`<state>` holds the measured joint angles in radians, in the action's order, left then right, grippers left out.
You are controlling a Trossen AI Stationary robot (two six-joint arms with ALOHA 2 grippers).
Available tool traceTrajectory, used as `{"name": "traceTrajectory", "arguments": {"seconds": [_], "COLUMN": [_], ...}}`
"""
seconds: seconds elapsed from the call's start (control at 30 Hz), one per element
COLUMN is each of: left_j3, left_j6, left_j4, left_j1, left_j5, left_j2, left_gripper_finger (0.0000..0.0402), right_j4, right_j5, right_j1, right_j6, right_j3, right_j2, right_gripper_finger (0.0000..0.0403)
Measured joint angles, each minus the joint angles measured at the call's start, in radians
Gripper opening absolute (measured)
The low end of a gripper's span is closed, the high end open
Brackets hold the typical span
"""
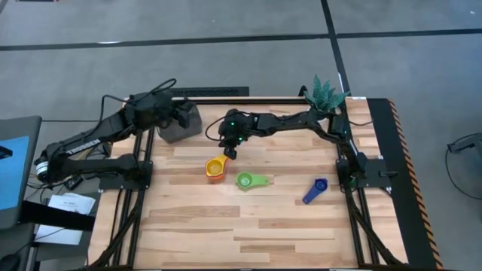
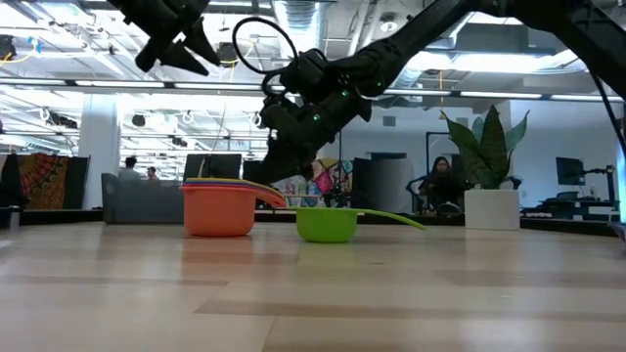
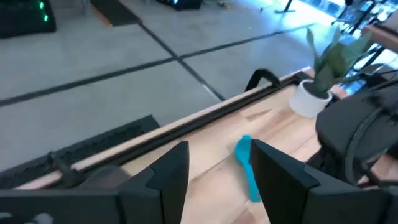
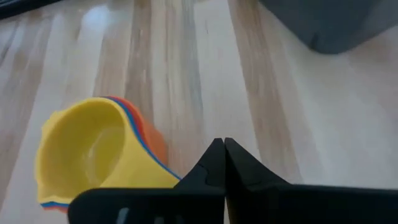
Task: Nest measuring cups in basket
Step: Adjust the stacked measuring cups on the table
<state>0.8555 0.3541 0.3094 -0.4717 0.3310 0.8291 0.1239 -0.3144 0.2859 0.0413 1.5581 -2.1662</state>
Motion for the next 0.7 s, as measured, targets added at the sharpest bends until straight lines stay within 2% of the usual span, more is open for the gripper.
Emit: {"name": "traceTrajectory", "arguments": {"seconds": [0.7], "left_j3": [-0.001], "left_j6": [0.035], "left_j4": [0.024], "left_j1": [0.048], "left_j5": [0.008], "left_j2": [0.009], "left_gripper_finger": [0.016], "right_j4": [0.062], "right_j5": [-0.001], "right_j1": [-0.005], "right_j6": [-0.031], "right_j3": [0.0], "right_j2": [0.0], "right_gripper_finger": [0.001]}}
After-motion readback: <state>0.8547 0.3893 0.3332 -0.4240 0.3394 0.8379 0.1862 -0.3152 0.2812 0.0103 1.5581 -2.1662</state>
